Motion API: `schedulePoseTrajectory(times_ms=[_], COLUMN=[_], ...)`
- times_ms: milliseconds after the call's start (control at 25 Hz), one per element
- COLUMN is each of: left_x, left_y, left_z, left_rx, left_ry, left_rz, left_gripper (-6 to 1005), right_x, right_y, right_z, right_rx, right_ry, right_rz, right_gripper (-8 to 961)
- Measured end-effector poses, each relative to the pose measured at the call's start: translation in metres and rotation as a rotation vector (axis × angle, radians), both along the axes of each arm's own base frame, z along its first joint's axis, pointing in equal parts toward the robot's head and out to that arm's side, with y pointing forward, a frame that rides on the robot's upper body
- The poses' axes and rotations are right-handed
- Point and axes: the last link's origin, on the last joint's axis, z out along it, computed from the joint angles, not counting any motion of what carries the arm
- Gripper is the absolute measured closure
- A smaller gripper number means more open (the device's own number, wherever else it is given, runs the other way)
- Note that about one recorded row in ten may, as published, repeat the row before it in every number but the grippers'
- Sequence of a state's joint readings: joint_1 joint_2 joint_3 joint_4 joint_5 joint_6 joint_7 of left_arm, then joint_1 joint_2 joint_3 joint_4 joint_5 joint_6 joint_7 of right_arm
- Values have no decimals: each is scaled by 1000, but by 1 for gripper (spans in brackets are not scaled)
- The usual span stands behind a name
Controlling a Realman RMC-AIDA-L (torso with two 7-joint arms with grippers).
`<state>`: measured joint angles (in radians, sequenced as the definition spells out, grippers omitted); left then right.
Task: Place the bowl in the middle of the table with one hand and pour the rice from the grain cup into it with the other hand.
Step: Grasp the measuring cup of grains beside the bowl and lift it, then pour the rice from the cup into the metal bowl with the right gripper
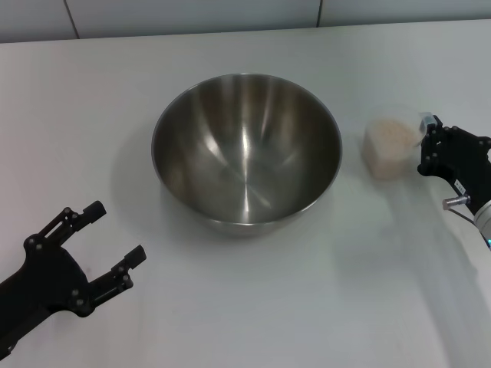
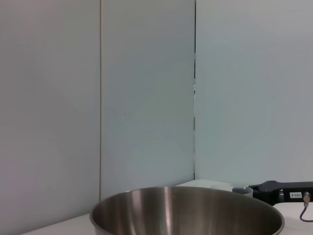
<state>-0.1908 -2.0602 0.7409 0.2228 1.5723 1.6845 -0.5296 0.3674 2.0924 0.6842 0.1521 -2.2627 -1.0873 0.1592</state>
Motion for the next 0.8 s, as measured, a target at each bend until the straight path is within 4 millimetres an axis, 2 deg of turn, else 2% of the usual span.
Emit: schedulePoseTrajectory(times_ms=[280,440,800], left_x=[0,0,0], left_y=[-1,-2,-2], left_z=[0,-1,-1], left_rx=[-2,-5,-10], left_ry=[-1,0,4], left_rz=[0,-2,-1], left_gripper=[157,157,157], right_x=[-7,-14,-39], right_y=[-1,2,21], right_z=[2,12,32], right_rx=[26,82,187], right_ry=[25,48,87], right_rz=[34,79,199], right_gripper=[953,952,953])
